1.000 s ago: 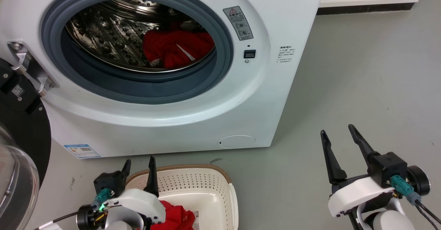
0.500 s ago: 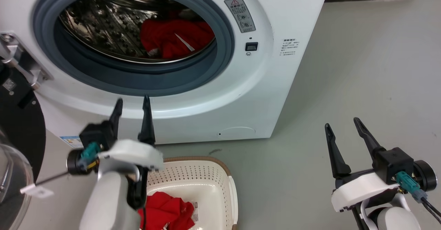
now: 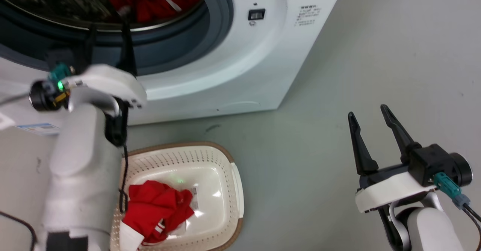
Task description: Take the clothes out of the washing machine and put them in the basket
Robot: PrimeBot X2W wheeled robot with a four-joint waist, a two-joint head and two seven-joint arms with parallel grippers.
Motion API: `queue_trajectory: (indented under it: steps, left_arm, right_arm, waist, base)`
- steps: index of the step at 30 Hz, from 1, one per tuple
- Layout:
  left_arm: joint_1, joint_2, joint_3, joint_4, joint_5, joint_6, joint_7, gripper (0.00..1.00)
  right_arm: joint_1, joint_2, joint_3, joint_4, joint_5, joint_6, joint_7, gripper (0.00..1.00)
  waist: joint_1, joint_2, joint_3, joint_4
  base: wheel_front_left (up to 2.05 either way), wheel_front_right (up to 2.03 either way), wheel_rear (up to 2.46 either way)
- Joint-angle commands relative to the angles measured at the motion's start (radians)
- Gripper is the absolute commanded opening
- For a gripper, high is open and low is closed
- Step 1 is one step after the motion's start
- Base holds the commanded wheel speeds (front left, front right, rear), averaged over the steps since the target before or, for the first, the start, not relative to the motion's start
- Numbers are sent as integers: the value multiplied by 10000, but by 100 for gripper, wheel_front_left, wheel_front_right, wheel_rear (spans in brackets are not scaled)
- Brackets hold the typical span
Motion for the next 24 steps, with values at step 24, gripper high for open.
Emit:
queue_trajectory:
  steps: [24]
  left_arm:
    - [-6732, 2787, -624, 3824, 793, 67, 3913, 100]
  right_arm:
    - [-1647, 17, 1620, 1247, 1636, -7, -1191, 100]
  waist:
    - [-1, 0, 3750, -2536]
  base:
    - [0, 0, 0]
